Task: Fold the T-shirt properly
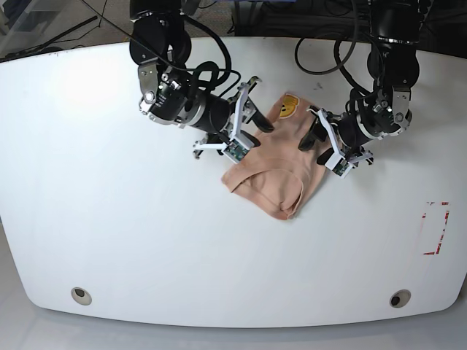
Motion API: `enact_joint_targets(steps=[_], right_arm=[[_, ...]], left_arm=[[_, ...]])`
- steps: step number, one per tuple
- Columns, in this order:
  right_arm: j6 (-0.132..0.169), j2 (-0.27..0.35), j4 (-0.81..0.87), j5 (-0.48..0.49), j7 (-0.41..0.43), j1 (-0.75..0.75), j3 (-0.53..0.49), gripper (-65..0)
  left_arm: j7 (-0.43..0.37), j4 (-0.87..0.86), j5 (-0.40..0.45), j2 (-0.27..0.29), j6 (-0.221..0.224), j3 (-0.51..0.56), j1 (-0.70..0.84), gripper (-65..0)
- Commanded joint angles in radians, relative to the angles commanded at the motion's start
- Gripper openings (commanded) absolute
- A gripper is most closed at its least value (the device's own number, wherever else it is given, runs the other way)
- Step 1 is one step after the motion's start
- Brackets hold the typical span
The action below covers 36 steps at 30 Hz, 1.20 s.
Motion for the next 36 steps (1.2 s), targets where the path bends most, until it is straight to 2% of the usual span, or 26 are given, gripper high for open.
enact_joint_targets(steps=[9,14,18,23,27,32,34,36], right_arm=[[0.0,0.002,-0.288,-0.028,0.13,0.049,-0.115,-43.3],[0.0,0.017,-0.367,-0.152,0.193,0.048,-0.117,-43.3],[0.0,0.044,-0.348,-0.199,0.199,0.029,-0.104,-43.4],[0.0,0.1,-0.199,-0.199,0.19,-0.023,-0.083,-43.4],[0.0,0.149,-0.103,-0.199,0.135,-0.035,-0.083,-43.4],[0.0,0.175,-0.064,-0.201,0.117,-0.038,-0.052,-43.4],[0.0,0.172,-0.064,-0.201,0.117,-0.04,-0.018,-43.4],[0.0,0.172,-0.068,-0.199,0.117,-0.043,0.012,-43.4]], left_arm=[[0.002,0.003,-0.005,0.005,-0.002,-0.035,0.002,-35.6],[0.002,0.051,-0.005,0.005,-0.002,-0.037,0.003,-35.6],[0.002,0.1,-0.005,0.005,0.003,-0.037,0.003,-35.6],[0.002,0.178,0.0,0.006,0.008,-0.031,0.002,-35.1],[0.002,0.181,0.002,0.038,0.08,0.011,-0.009,-34.4],[0.0,0.152,0.003,0.048,0.172,0.103,-0.061,-22.2],[-0.002,0.118,0.003,0.048,0.207,0.138,-0.069,-19.9],[-0.005,0.064,0.003,0.046,0.221,0.158,-0.075,-19.0]])
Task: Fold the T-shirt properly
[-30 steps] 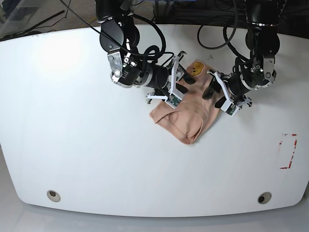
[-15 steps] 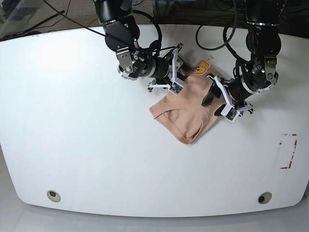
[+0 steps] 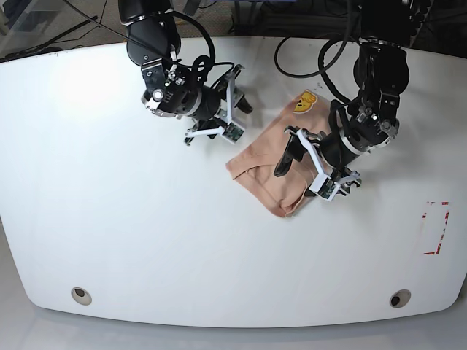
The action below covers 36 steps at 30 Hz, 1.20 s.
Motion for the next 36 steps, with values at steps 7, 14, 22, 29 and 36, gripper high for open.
enact_joint_targets(steps=[7,14,22,29,36], right_arm=[[0.0,0.0,0.008,0.0,0.0,0.0,0.044,-43.4],[0.0,0.0,0.078,0.0,0.0,-0.002,0.046,-43.4],[0.0,0.0,0.11,0.0,0.002,0.005,0.046,-43.4],[0.0,0.0,0.141,0.0,0.002,-0.002,0.044,-43.4],[0.0,0.005,0.149,0.0,0.002,-0.003,0.044,-43.4]], left_arm=[[0.0,-0.215,0.126,-0.006,-0.028,0.043,-0.031,-19.0],[-0.031,-0.358,0.27,-0.031,-0.032,-0.109,-0.038,-19.0],[-0.041,-0.509,0.279,-0.192,-0.032,-0.358,-0.038,-19.2],[-0.18,-0.709,0.278,-0.377,-0.083,-0.468,-0.035,-19.2],[-0.301,-0.882,0.278,-0.525,-0.192,-0.578,-0.035,-19.2]])
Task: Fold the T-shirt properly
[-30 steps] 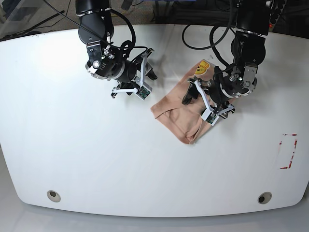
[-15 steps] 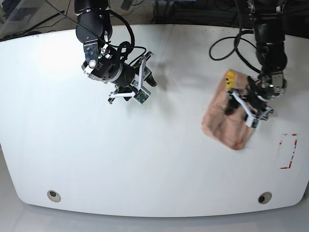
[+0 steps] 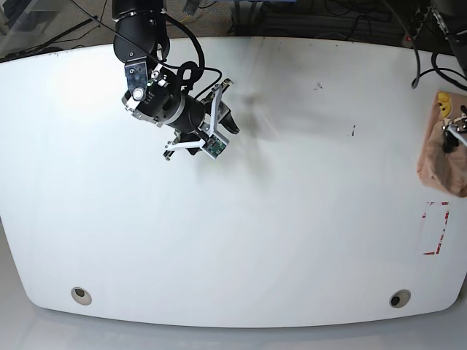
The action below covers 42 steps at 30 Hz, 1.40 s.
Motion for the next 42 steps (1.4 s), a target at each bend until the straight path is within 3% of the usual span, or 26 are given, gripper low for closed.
enact_joint_targets(steps=[6,10,12,14,20,21,24,27,30,34,38,42], right_arm=[[0.0,-0.002,0.0,-0.002,0.002,0.0,0.0,-43.4],[0.0,-0.002,-0.002,-0.005,0.003,0.008,0.0,-43.4],[0.0,0.0,-0.002,-0.011,0.009,0.011,0.0,-43.4],[0.0,0.003,-0.003,-0.012,0.038,0.012,0.018,-43.4],[0.0,0.002,-0.049,-0.037,0.221,0.012,0.127,-43.4],[0.0,0.002,-0.057,-0.054,0.247,0.015,0.133,-43.4],[-0.007,0.002,-0.126,-0.161,0.393,0.031,0.15,-43.4],[-0.053,0.002,-0.198,-0.226,0.554,0.031,0.198,-43.4],[-0.077,0.002,-0.264,-0.245,0.701,0.025,0.272,-43.4],[-0.081,0.002,-0.308,-0.242,0.786,0.006,0.367,-43.4],[-0.077,0.003,-0.308,-0.242,0.822,-0.066,0.425,-43.4],[-0.077,0.003,-0.307,-0.201,0.856,-0.167,0.433,-43.4]], left_arm=[[-0.017,-0.002,-0.002,-0.041,-0.076,-0.08,0.0,-19.2],[0.003,0.106,0.0,-0.034,-0.076,-0.152,0.0,-19.2],[0.069,0.201,0.0,-0.026,-0.076,-0.17,0.012,-19.2],[0.11,0.292,-0.002,0.014,-0.076,-0.189,0.043,-20.1],[0.107,0.614,0.005,0.198,-0.076,-0.196,0.12,-25.7],[0.104,0.638,0.006,0.219,-0.064,-0.196,0.12,-25.7],[0.031,0.721,0.008,0.339,0.038,-0.161,0.126,-25.6],[-0.097,0.779,0.008,0.423,0.117,-0.084,0.184,-25.6],[-0.221,0.832,0.012,0.502,0.199,0.011,0.256,-25.6],[-0.322,0.875,0.094,0.583,0.304,0.107,0.338,-25.6],[-0.407,0.927,0.147,0.694,0.325,0.123,0.443,-25.6],[-0.407,1.0,0.149,0.766,0.325,0.123,0.569,-25.7]])
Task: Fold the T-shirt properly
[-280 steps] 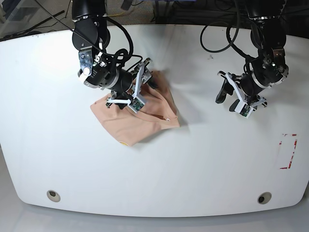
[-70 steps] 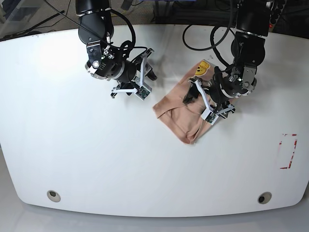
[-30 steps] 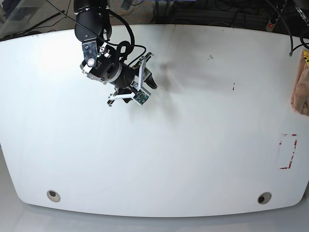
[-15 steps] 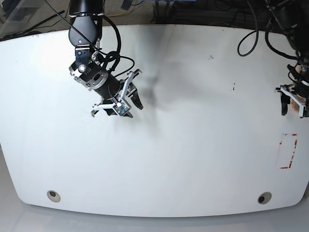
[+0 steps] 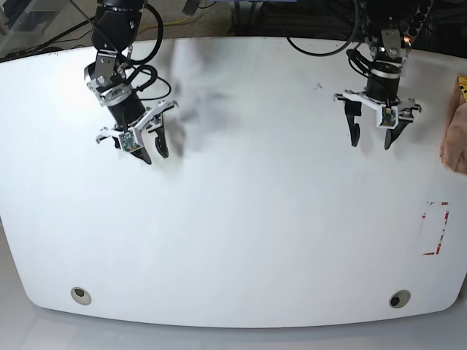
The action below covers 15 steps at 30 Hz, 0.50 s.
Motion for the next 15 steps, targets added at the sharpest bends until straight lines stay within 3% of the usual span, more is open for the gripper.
enact_joint_targets(steps=[7,15], right_arm=[[-0.003,0.034,0.012,0.187,-0.003,-0.181,0.031,-43.4],[-0.003,0.035,0.129,0.27,-0.005,-0.466,0.029,-43.4]], left_arm=[[0.0,0.072,-0.008,0.074,0.0,0.0,0.233,-25.8],[0.0,0.091,-0.011,0.103,0.0,0.003,0.526,-25.8]])
